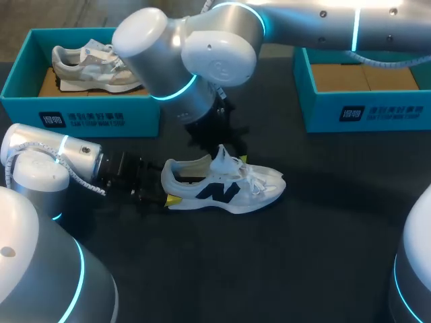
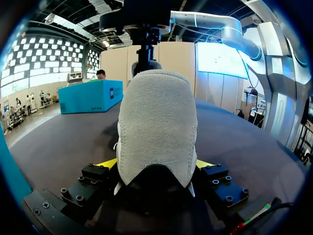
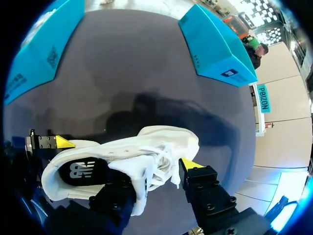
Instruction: Take the shoe out of the shoebox, open the shoe tongue, remove and reinsert the insole, then place the shoe into the shoebox
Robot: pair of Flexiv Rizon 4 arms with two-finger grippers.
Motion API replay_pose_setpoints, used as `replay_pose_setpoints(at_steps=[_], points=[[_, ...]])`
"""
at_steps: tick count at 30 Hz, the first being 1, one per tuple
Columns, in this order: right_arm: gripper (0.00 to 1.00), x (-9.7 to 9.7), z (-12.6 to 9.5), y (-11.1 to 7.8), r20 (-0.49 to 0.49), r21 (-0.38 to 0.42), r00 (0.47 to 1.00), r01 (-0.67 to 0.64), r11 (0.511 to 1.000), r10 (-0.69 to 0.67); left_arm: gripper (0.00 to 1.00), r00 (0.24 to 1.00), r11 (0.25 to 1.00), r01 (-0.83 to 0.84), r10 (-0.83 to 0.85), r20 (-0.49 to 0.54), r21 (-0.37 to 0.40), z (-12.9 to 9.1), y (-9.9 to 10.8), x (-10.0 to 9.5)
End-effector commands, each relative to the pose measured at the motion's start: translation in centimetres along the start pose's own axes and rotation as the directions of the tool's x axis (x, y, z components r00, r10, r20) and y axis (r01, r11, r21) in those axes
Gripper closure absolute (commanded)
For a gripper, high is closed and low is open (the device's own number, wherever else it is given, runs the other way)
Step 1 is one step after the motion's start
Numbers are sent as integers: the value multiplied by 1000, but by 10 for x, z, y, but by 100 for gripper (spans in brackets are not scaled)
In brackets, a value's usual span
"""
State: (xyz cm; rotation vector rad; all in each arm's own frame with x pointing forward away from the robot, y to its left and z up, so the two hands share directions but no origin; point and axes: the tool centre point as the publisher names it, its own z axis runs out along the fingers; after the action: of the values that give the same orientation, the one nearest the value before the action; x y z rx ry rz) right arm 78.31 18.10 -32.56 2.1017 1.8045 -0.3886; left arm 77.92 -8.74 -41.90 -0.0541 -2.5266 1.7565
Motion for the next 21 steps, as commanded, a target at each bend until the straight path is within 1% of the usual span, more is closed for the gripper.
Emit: replay_pose_setpoints(at_steps=[1,2,5,9,18,21], points=[[61,-11,1,-1,-15,5,1000,-16,1000,16,100,1000,1000,0,0,-1,0,0,4,0],[64,-14,2,-1,-18,8,1000,-22,1000,22,100,1000,1000,0,0,-1,0,0,4,0],[66,-20,4,-1,-20,13,999,-35,999,36,100,1000,1000,0,0,-1,0,0,4,0],[75,-24,5,-2,-24,23,998,-50,998,51,100,1000,1000,0,0,-1,0,0,4,0],[85,-34,9,-4,-34,36,997,-68,997,70,100,1000,1000,0,0,-1,0,0,4,0],[91,-40,13,-5,-32,47,996,-83,995,85,100,1000,1000,0,0,-1,0,0,4,0]])
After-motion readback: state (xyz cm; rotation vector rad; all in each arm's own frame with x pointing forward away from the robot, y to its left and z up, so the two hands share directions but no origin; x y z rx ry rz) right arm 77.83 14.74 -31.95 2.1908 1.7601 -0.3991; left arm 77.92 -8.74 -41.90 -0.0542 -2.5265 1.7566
